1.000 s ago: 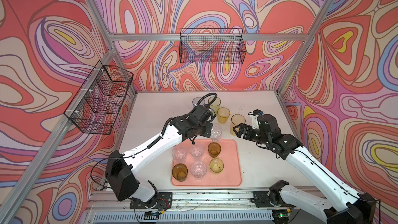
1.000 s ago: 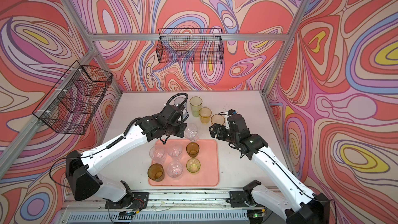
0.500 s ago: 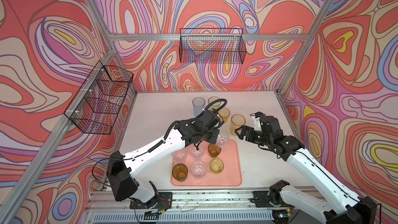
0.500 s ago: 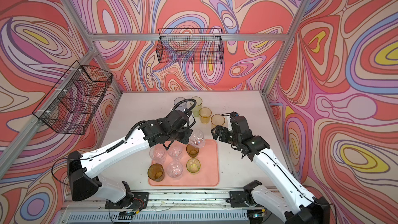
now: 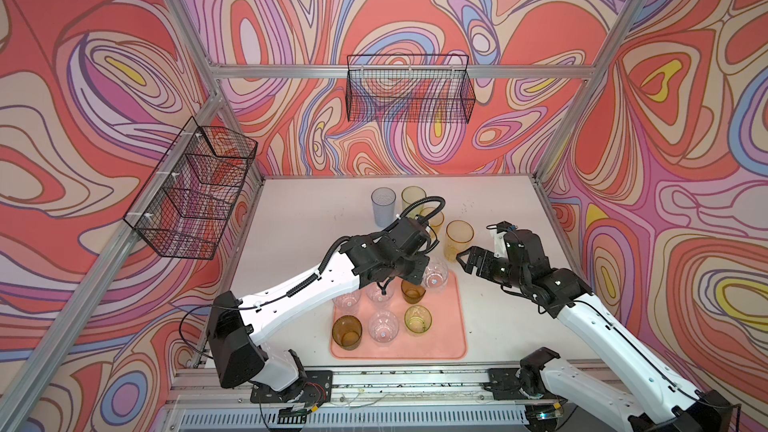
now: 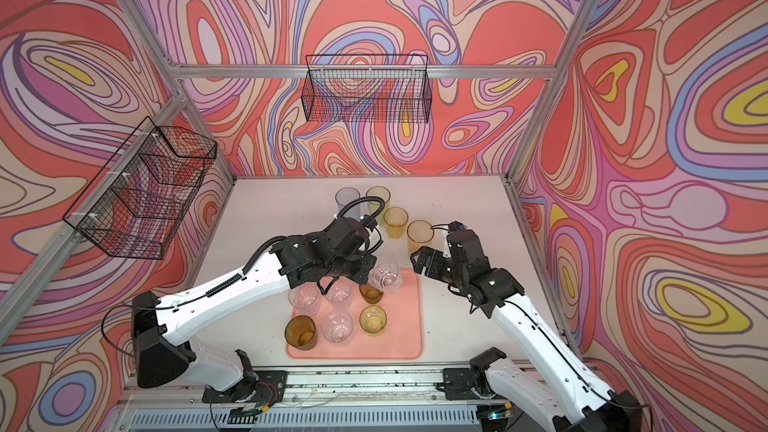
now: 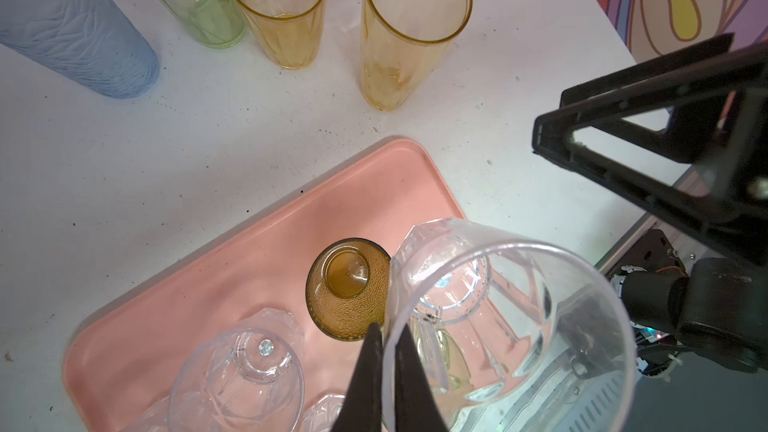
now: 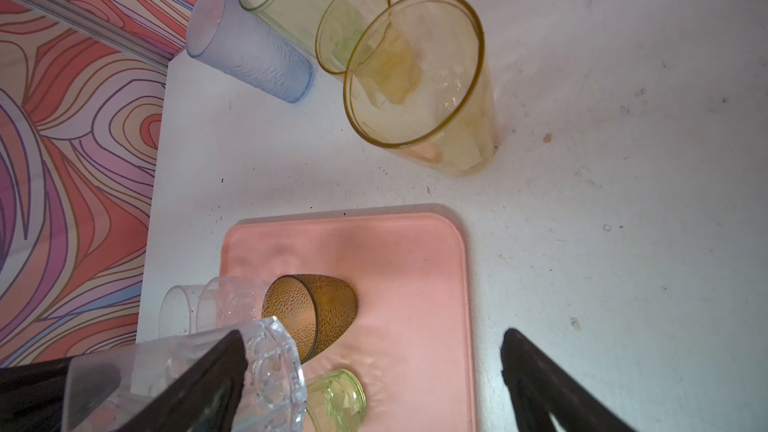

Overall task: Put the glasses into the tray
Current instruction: 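Carry the clear glass over the tray with the left gripper while the right hovers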

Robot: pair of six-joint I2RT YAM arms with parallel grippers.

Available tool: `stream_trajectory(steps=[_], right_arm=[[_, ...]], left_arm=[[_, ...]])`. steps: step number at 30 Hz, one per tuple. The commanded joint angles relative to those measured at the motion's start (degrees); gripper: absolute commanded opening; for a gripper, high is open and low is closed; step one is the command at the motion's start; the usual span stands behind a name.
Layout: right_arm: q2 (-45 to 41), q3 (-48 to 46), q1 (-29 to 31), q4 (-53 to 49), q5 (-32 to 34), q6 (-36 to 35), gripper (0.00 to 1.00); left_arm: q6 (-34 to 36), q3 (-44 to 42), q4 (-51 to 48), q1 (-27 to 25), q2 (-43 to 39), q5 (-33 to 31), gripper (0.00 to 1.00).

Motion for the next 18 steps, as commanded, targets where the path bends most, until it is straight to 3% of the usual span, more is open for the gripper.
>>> stream_trajectory(steps=[1,18], right_arm=[[-1.5,-1.9,-0.5,0.2,0.0,2.4,0.98],[-5.4,-3.6,-0.4,-1.4,1.7,4.5,0.98]], left_arm=[[0.9,-1.2,2.2,-1.0,-1.2,1.9,0.00],[-0.6,-2.5,4.6,-6.4,1.2,2.0,0.00]])
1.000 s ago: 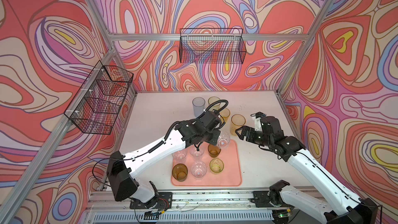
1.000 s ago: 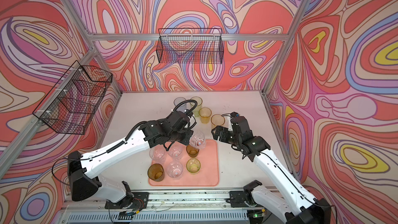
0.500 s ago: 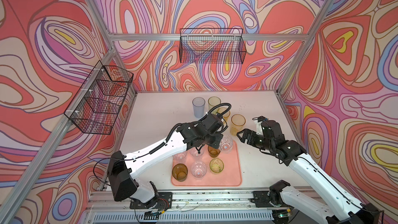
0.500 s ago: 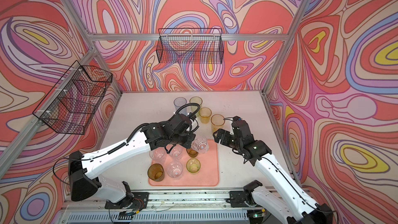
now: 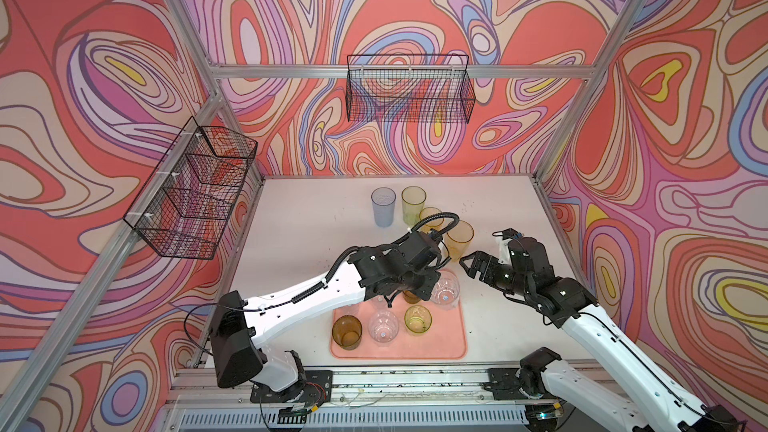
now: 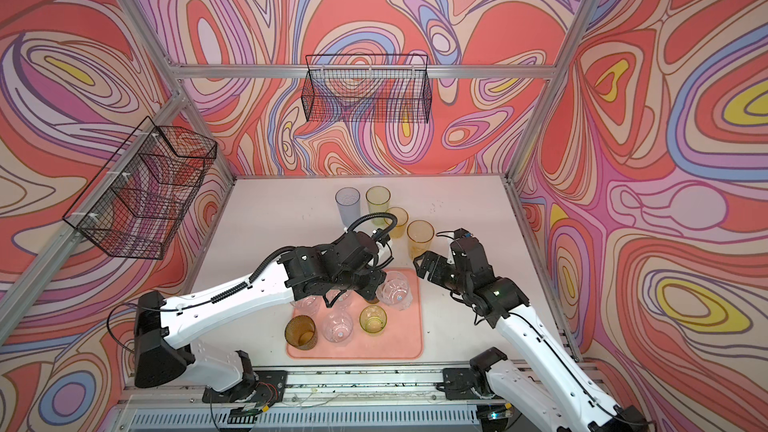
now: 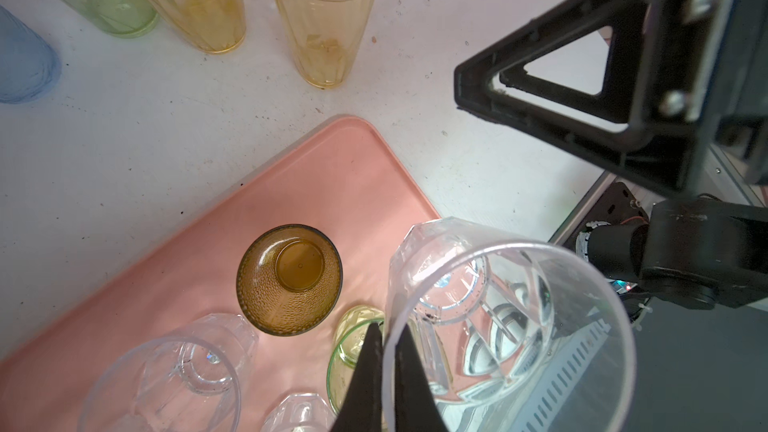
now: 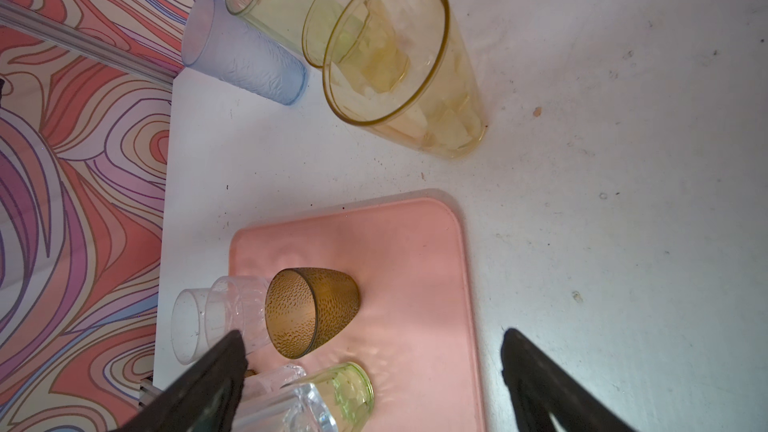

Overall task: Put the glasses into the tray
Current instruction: 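Carry the clear glass over the tray with the left gripper while the right hovers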

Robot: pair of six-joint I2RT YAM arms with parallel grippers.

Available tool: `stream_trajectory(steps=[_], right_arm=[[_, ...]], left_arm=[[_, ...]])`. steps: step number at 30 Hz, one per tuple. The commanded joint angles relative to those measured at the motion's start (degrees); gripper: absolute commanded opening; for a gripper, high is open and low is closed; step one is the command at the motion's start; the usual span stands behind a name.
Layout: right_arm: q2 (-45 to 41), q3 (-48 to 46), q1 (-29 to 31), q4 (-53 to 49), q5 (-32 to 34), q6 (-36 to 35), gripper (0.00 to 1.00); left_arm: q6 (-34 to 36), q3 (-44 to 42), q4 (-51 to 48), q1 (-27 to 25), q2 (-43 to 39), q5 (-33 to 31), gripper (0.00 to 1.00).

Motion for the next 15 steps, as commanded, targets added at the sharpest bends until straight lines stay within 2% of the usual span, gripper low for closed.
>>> stream_trajectory(steps=[1,15], right_arm=[[-1.1,-0.5,-0.5,-1.4,1.3,0.4,0.98],[-0.9,-0.4,-0.4,-1.3,1.6,0.1,0.98]], left_arm=[[-0.8,-0.4,1.9,-1.1,1.3,0.5,0.00],[-1.1,-0.3,1.2,-3.6,5.1,0.3,0.00]])
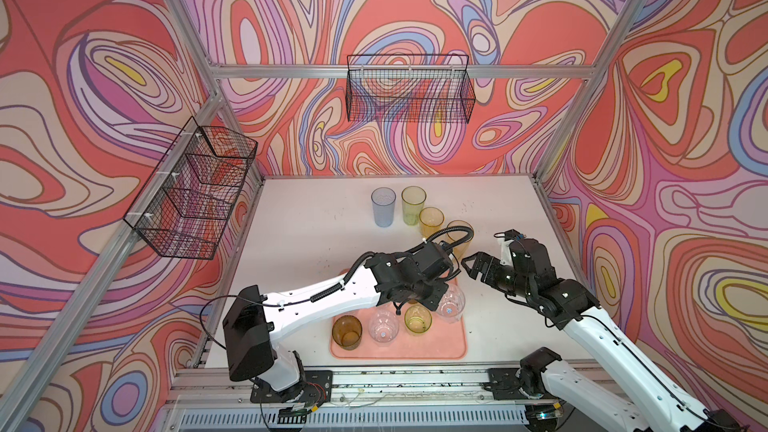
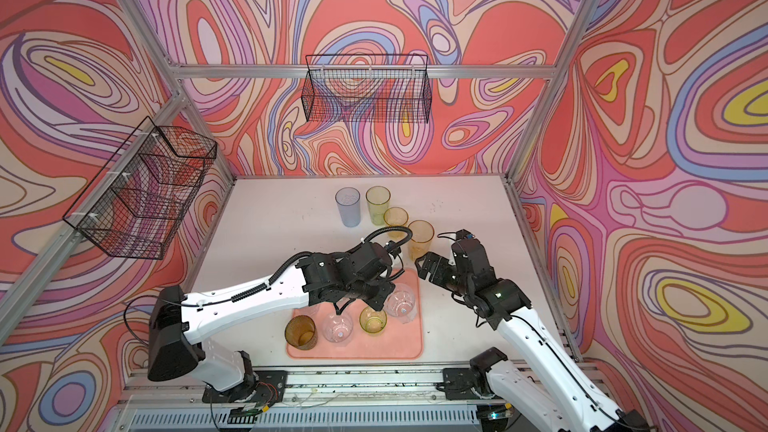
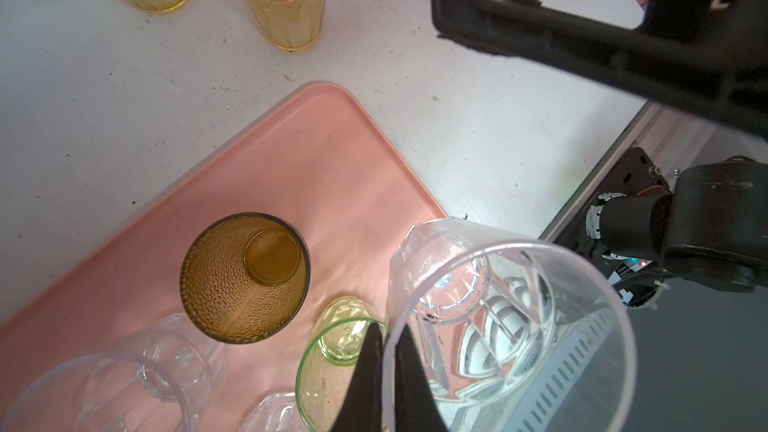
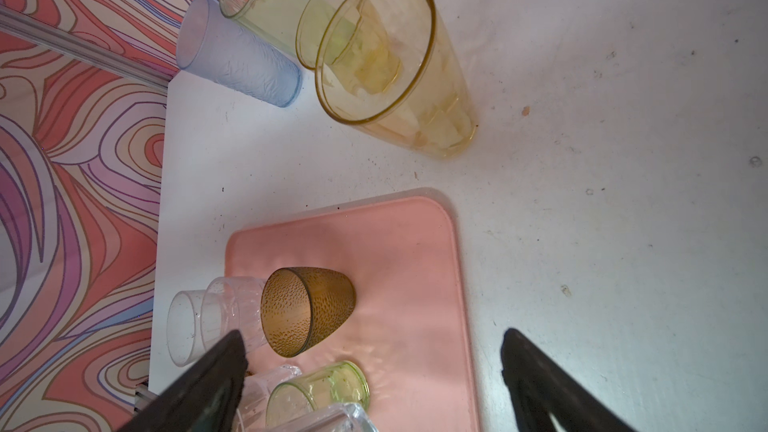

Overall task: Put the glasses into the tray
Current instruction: 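Carry the clear glass over the tray with the left gripper while the right hovers, then lower the clear glass with the left gripper onto the tray's near corner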

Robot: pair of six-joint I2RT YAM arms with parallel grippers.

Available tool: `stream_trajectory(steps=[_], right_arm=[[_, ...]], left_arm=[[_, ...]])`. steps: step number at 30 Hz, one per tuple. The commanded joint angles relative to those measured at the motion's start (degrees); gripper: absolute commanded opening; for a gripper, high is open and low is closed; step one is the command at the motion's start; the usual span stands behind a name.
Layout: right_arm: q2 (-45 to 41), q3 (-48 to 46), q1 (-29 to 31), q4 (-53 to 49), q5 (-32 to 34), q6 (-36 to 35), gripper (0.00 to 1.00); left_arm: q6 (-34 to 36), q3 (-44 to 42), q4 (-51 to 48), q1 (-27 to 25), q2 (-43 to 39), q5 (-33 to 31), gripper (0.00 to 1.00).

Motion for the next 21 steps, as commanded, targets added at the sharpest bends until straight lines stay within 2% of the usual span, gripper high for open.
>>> stream_trajectory(steps=[1,21], right_arm=[[-0.1,-0.5,-0.4,-0.2,0.7,0.0,0.98],[0.5,-0.1,-0.4,-0.5,0.9,0.3,0.98]], left_arm=[[-0.7,-0.3,1.2,-0.8,1.0,0.1,0.00],[-0.9,0.2,1.6,-2.2,7.8,-1.0,0.00]])
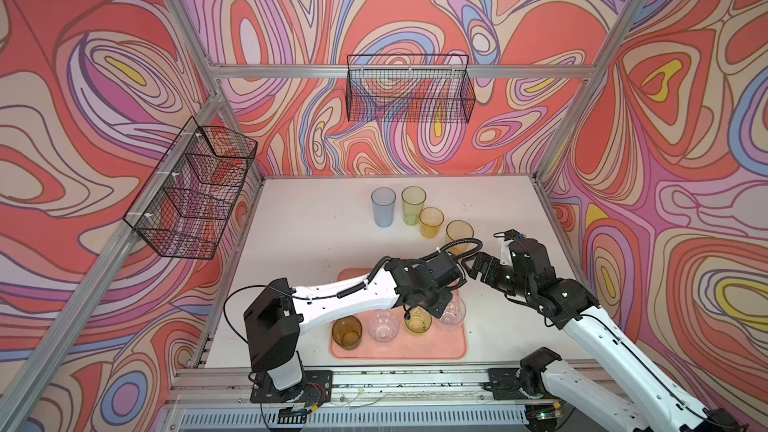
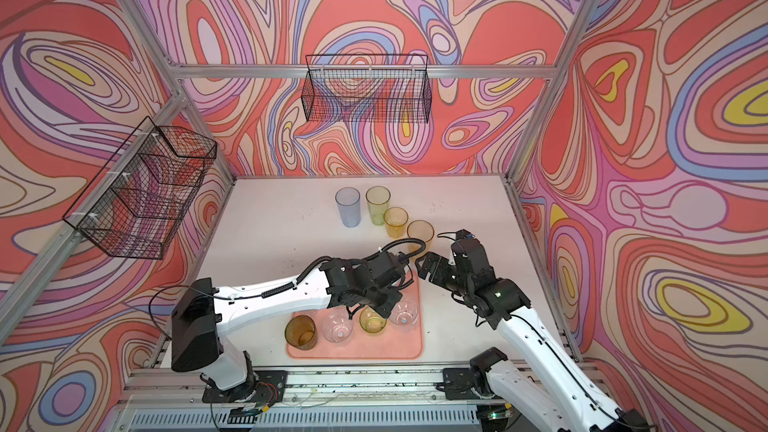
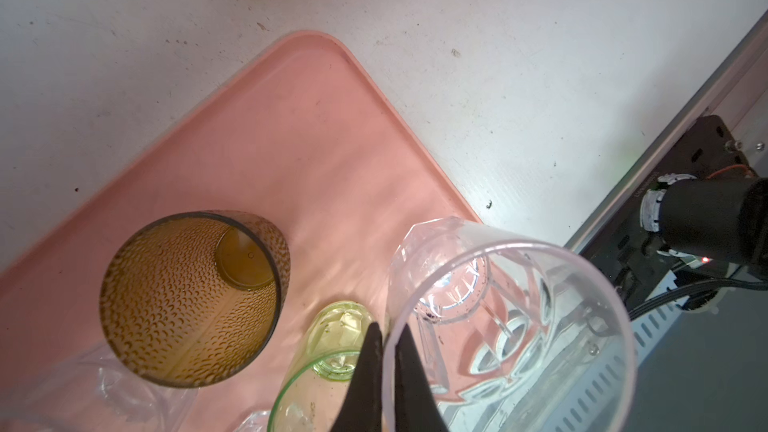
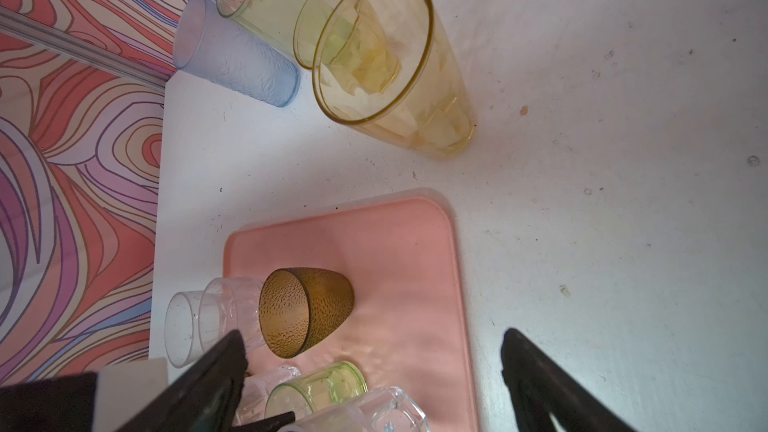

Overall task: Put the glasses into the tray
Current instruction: 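Lower the clear glass with the left gripper onto the tray's near corner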

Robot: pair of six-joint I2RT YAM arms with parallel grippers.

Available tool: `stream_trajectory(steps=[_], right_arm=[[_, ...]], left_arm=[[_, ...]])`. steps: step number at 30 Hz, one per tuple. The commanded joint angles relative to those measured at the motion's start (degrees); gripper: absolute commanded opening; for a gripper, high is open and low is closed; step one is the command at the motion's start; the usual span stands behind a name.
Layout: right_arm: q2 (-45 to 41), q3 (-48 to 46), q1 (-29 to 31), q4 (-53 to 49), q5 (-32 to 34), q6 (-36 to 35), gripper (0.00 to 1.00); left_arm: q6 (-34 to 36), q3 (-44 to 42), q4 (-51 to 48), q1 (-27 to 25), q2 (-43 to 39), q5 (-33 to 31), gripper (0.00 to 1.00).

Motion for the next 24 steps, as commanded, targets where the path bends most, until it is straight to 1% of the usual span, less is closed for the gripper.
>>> stream_trajectory(steps=[1,24], right_arm=[[0.2,-0.1,-0.4,-0.5,0.9,0.3,0.98],[0.0,-0.2,-0.4,-1.8,3.0,0.3,0.98]], left_arm=[[-0.5,0.5,0.7,-0.8,1.1,-0.8,0.00],[-1.2,1.4,1.0,-1.1,4.8,-0.7,0.00]])
